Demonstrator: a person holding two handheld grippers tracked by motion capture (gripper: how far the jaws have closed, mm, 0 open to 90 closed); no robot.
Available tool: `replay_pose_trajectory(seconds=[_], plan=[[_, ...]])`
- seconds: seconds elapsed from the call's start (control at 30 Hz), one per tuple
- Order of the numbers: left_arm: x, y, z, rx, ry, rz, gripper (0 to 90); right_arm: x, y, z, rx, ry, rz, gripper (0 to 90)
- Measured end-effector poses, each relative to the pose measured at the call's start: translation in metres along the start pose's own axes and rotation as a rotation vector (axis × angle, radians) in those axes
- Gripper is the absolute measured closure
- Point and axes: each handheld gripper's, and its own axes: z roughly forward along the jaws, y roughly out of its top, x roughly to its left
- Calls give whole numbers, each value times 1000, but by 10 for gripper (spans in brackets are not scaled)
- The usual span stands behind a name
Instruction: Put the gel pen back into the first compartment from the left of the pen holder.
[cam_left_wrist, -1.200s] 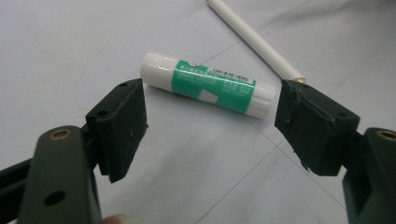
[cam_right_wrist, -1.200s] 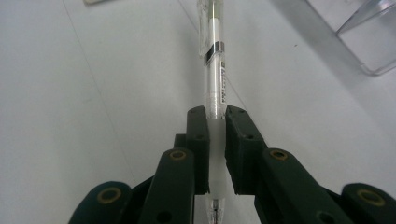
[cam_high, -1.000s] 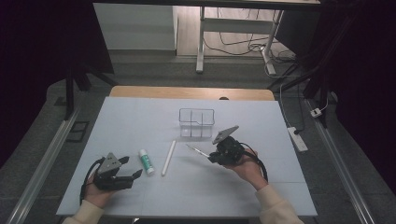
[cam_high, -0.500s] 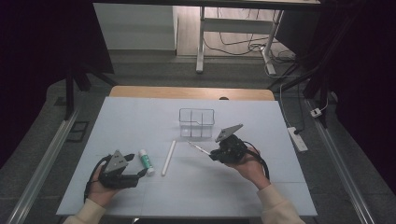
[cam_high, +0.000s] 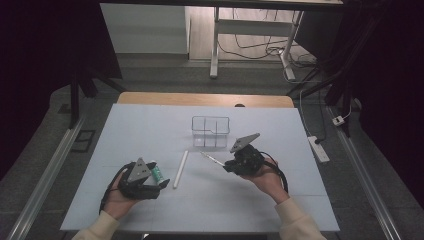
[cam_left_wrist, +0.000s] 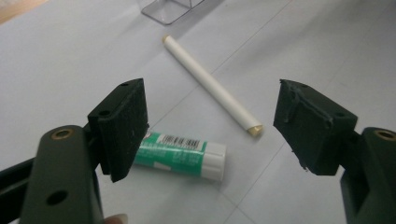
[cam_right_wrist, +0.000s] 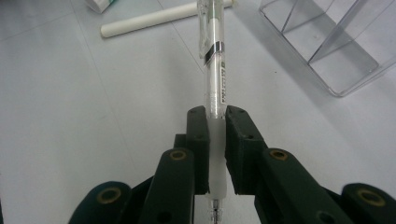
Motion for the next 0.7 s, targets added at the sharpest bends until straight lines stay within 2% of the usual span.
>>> replay_pose_trajectory(seconds=[0.47,0.7], plan=[[-8,16,14,8,-28,33,264,5,2,6,12,10,-36,797],[-12,24,18,11,-35,50,264,8,2,9,18,13,-40,797]])
